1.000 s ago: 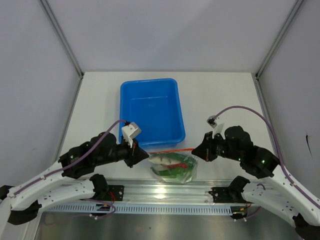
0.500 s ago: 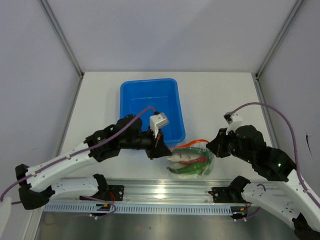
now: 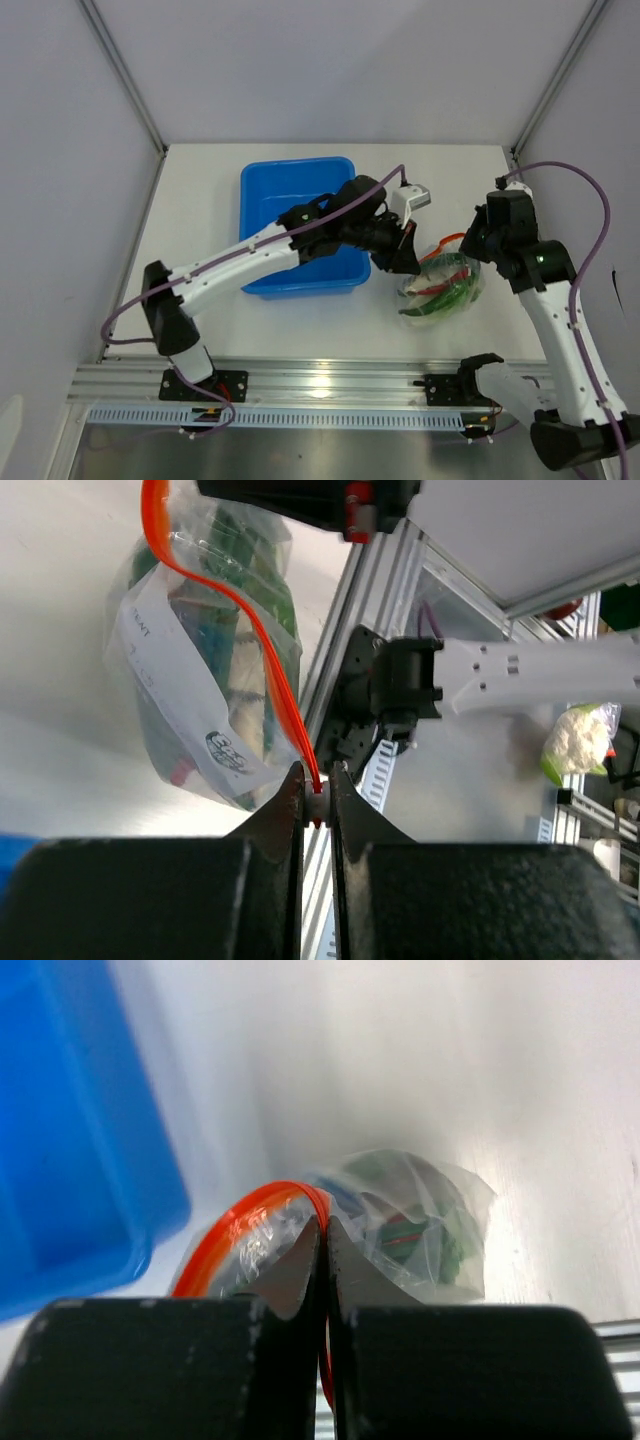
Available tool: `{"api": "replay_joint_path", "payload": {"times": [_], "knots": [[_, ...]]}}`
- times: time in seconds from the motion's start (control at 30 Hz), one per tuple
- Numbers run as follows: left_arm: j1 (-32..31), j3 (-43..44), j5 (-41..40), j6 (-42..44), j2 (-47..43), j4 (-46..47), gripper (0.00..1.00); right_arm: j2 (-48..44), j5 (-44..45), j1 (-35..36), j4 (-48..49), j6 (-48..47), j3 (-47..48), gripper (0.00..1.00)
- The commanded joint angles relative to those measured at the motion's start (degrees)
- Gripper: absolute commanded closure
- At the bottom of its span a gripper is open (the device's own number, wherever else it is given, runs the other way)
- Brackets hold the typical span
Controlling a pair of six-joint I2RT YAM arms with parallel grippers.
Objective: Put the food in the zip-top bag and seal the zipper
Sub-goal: Place the zipper food storage bag at the center of the board, then reset both arms
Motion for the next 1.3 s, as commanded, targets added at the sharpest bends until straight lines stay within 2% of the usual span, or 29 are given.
{"api": "replay_joint_path", "payload": {"times": [0.0, 0.03, 0.1, 0.17, 0.2, 0.23, 0.3, 0.33, 0.37, 0.4, 0.43, 0.5, 0.53, 0.57, 0.6, 0.63, 0.67, 0.7, 0.77, 0.83, 0.87, 0.97, 1.0, 1.07, 1.13, 1.23, 1.27], "knots": [[1.2, 10.5, -1.3, 0.4, 7.9, -2.5, 0.97, 3.2, -10.9, -12.6, 7.7, -4.0, -1.9, 1.00], [1.9, 14.9, -1.0, 0.3, 10.6, -5.3, 0.92, 4.3, -12.6, -14.7, 8.6, -4.2, -2.1, 1.00], [4.7, 23.1, 1.4, -0.4, 15.7, -7.5, 0.89, 7.6, -16.4, -17.4, 11.6, -4.3, -3.0, 1.00], [7.3, 27.4, 1.8, -0.5, 22.9, -10.6, 0.83, 12.4, -17.3, -20.6, 12.2, -5.0, -2.8, 1.00], [8.3, 34.8, 2.0, -0.2, 25.0, -12.0, 0.80, 13.8, -17.3, -21.3, 12.9, -5.3, -2.8, 1.00], [9.2, 37.6, 1.9, -0.2, 29.4, -13.9, 0.69, 15.1, -18.1, -22.4, 13.9, -5.6, -2.8, 1.00], [11.8, 45.8, 3.1, 0.7, 32.4, -17.2, 0.59, 17.7, -19.1, -23.2, 16.8, -6.3, -3.0, 1.00], [12.5, 45.9, 2.4, 1.0, 32.6, -17.1, 0.47, 18.4, -19.5, -23.4, 17.8, -6.4, -3.2, 1.00], [14.0, 45.0, 2.0, 1.1, 31.5, -15.7, 0.42, 19.3, -19.7, -23.8, 18.8, -6.4, -2.8, 1.00], [14.7, 42.4, 1.9, 1.2, 30.0, -14.6, 0.05, 21.0, -19.9, -23.8, 19.5, -6.4, -2.4, 1.00], [15.3, 40.6, 0.3, 1.5, 28.0, -13.2, 0.00, 22.1, -20.5, -23.9, 20.0, -6.4, -1.4, 1.00], [16.0, 33.3, -2.9, 2.3, 19.2, -8.2, 0.01, 24.6, -21.4, -24.0, 20.3, -6.4, 0.1, 1.00], [16.0, 25.8, -4.1, 2.5, 15.8, -6.2, 0.01, 26.7, -22.3, -23.9, 20.8, -6.5, 0.8, 1.00], [16.0, 23.2, -5.8, 2.9, 12.4, -4.4, 0.01, 27.6, -22.2, -23.9, 21.4, -6.8, 2.0, 0.97], [15.8, 20.6, -5.8, 2.8, 5.5, -0.6, 0.00, 28.7, -21.8, -23.9, 22.3, -6.8, 2.6, 0.90], [15.8, 15.6, -5.8, 2.7, 2.0, 1.2, 0.00, 30.7, -20.8, -23.9, 22.7, -7.3, 3.1, 0.78], [15.2, 10.7, -6.2, 2.3, -1.5, 2.9, 0.01, 31.8, -20.5, -23.9, 23.0, -7.5, 3.9, 0.57], [14.8, 8.5, -6.4, 2.0, -8.3, 4.5, 0.00, 32.7, -20.0, -23.7, 23.3, -7.7, 5.4, 0.50], [13.5, -0.2, -6.3, 1.5, -14.4, 8.2, 0.01, 34.8, -16.2, -23.4, 23.4, -8.0, 6.8, 0.34], [12.9, -6.3, -5.8, 0.8, -22.7, 10.6, 0.01, 35.6, -10.6, -22.7, 22.3, -7.8, 9.8, 0.29], [12.7, -12.7, -5.9, -0.4, -25.4, 11.3, 0.01, 35.7, -9.1, -22.3, 20.5, -7.9, 11.0, 0.02], [12.6, -18.9, -8.2, -2.6, -36.3, 12.4, 0.00, 33.3, -1.0, -18.5, 16.3, -8.6, 15.2, 0.01], [12.6, -25.0, -10.3, -3.0, -38.6, 12.1, 0.00, 32.2, 2.6, -17.3, 15.1, -8.4, 16.1, 0.01], [12.6, -29.5, -12.6, -4.5, -45.0, 10.3, 0.00, 27.7, 4.4, -12.7, 12.3, -7.3, 15.9, 0.01], [12.6, -34.8, -14.5, -5.7, -50.1, 9.7, 0.01, 23.9, 3.2, -8.5, 11.3, -5.6, 13.5, 0.01], [12.7, -41.0, -16.8, -7.7, -54.3, 8.6, 0.00, 16.1, -3.5, -3.2, 11.3, -2.5, 9.3, 0.01], [12.7, -42.5, -17.2, -9.2, -56.6, 8.5, 0.01, 14.1, -5.2, 1.1, 11.7, -1.5, 5.8, 0.01]]}}
